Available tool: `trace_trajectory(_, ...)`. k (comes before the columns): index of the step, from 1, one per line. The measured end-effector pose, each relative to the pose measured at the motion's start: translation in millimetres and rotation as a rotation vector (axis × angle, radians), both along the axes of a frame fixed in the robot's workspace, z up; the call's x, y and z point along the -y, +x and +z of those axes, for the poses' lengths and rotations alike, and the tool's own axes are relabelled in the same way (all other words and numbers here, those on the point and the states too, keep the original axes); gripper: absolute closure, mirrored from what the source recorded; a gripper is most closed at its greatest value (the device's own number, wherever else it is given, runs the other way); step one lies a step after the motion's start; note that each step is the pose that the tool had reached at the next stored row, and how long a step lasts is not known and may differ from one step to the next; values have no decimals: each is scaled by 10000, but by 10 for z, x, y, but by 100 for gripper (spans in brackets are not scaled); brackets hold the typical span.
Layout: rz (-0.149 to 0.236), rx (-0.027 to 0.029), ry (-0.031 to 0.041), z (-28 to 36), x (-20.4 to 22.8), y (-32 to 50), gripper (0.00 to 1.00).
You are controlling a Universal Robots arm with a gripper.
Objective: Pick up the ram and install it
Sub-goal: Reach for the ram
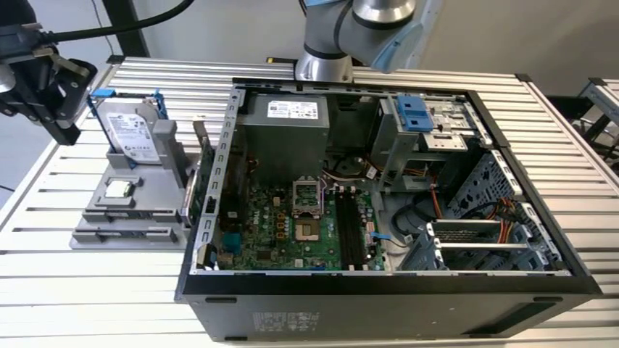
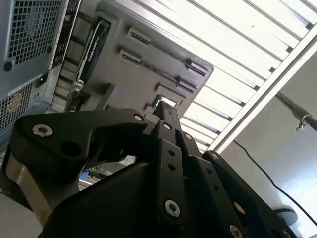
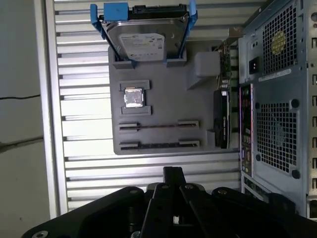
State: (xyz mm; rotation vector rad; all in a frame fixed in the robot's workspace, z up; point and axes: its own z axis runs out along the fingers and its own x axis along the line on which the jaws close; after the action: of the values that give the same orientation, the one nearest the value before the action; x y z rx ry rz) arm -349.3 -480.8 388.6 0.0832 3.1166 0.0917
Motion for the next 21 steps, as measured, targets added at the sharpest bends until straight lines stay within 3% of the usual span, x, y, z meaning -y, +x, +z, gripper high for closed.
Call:
trace_trajectory(4, 172, 0, 0, 0, -2, 1, 100)
trace_trajectory(21, 173, -35, 0, 0, -8, 1, 100)
